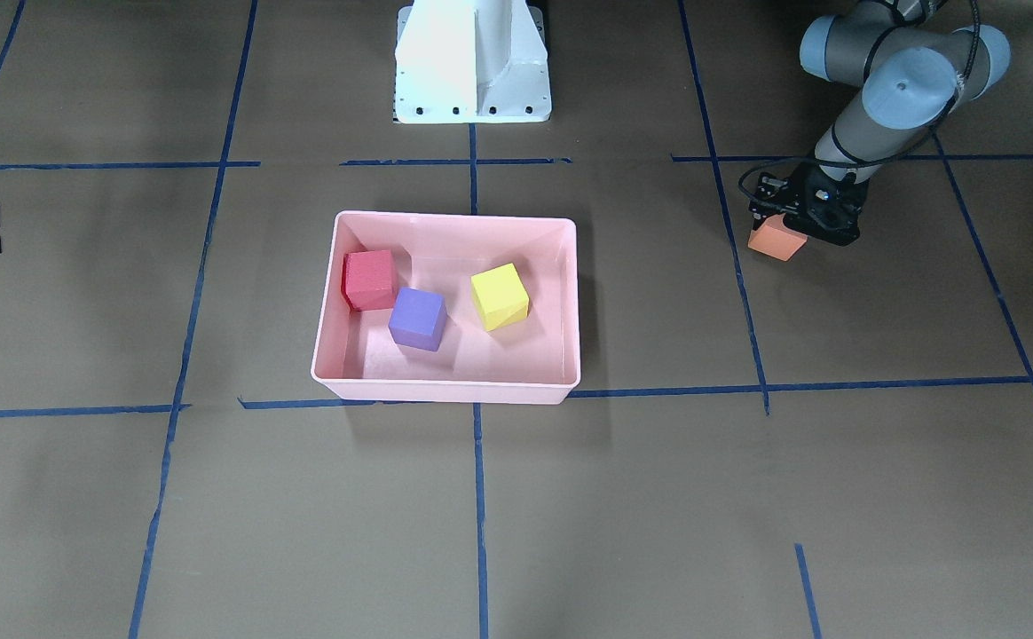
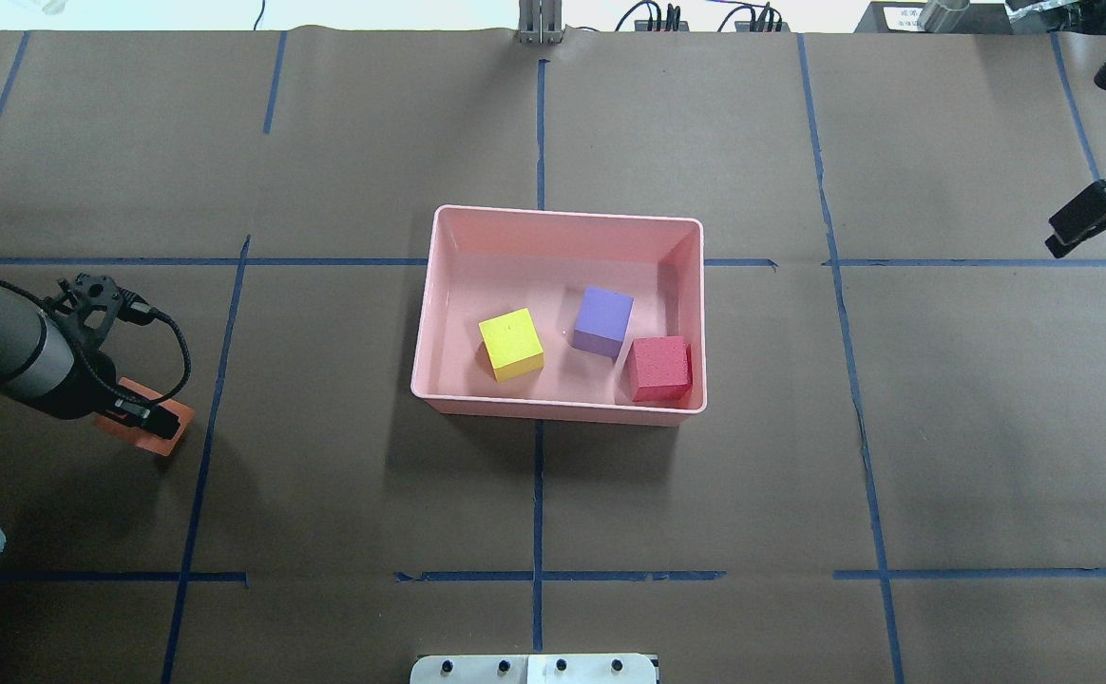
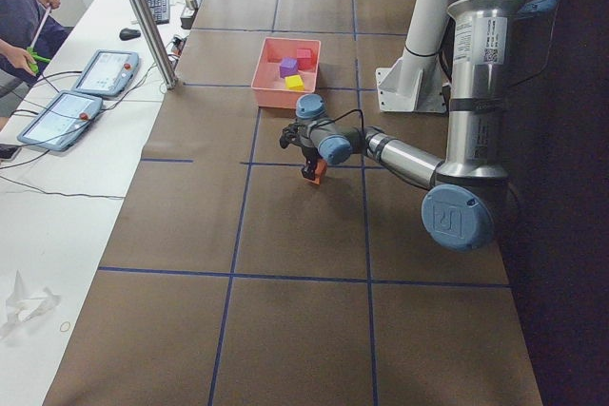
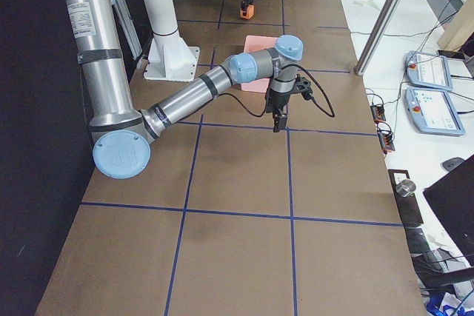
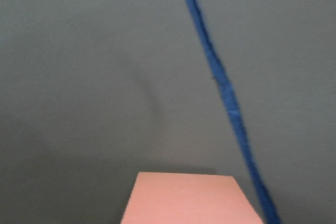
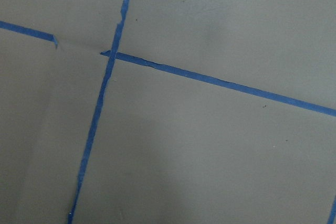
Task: Place blocks into pink bin with both arms
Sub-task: 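Grasp the orange cube with the left gripper and lift it, then carry the orange cube into the pink bin and release it with the left gripper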
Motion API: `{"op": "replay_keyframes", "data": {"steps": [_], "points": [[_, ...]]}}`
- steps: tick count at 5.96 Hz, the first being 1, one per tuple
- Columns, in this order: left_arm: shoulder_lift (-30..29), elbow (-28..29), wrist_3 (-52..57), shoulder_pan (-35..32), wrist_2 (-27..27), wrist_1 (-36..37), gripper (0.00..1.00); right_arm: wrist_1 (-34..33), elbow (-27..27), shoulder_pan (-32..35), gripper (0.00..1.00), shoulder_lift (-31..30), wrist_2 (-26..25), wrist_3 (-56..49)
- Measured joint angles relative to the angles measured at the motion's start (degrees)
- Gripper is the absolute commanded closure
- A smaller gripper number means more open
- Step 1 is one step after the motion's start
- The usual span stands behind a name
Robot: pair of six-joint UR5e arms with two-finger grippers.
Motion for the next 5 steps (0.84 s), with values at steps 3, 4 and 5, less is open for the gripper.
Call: {"op": "replay_keyframes", "data": {"steps": [3, 4, 5], "points": [[-23.4, -3.9, -3.6, -2.6, -0.4, 29.2, 0.45, 0.3, -2.3, 9.4, 0.00, -6.3, 2.0, -17.1], [-32.8, -0.5, -9.0, -2.1, -0.4, 34.2, 0.44, 0.5, -2.3, 10.9, 0.00, -7.9, 2.3, -19.2], [-43.6, 7.8, -15.1, -1.3, -0.4, 35.7, 0.38, 0.7, -2.2, 11.3, 0.00, -9.3, 2.6, -20.6]]}}
